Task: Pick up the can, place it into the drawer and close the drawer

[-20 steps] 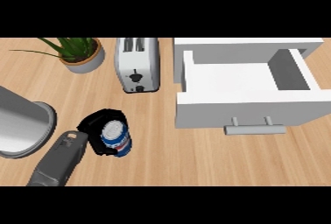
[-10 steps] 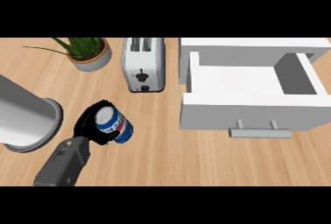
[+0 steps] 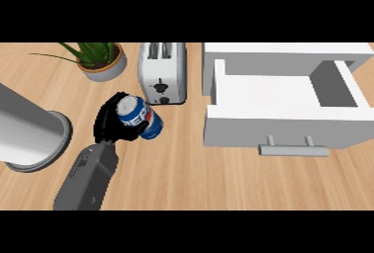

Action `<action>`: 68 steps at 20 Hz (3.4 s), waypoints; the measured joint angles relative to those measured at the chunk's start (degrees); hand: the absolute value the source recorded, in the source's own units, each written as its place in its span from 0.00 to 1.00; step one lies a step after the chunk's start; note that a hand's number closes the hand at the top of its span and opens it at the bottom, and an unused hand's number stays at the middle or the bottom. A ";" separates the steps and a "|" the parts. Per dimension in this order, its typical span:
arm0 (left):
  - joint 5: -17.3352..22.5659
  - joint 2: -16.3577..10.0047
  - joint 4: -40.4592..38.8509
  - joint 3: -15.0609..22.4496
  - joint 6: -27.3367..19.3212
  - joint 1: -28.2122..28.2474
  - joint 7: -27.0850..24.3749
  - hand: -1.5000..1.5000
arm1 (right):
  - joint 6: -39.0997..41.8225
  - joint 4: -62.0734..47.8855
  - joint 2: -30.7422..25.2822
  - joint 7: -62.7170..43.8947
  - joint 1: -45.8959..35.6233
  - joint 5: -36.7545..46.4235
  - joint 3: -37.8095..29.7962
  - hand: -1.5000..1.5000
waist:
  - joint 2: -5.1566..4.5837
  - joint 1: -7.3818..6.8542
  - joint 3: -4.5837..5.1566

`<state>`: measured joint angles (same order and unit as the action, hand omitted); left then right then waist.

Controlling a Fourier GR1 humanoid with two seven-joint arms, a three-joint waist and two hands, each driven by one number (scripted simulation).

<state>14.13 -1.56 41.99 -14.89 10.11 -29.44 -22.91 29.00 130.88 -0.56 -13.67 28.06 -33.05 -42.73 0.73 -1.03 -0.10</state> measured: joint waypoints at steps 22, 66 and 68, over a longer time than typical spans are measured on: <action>-1.42 1.31 37.37 17.62 -30.28 -9.37 33.84 1.00 | -1.26 -0.82 -1.15 0.22 -0.76 0.11 1.66 0.00 | -0.63 1.58 0.09; 29.30 1.56 -9.54 39.31 -48.96 -50.21 20.21 1.00 | -3.13 -0.28 -1.04 -3.63 -7.81 1.96 4.17 0.00 | -1.51 5.22 0.00; 30.46 1.56 -10.31 40.92 -49.62 -50.51 19.81 1.00 | -3.23 -0.25 -1.61 -4.17 -8.27 2.09 4.24 0.00 | -1.52 5.22 -0.01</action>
<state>44.59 0.00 31.68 26.03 -39.51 -79.95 -3.09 25.77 130.63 -2.16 -17.85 19.79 -30.96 -38.49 -0.78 4.19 -0.11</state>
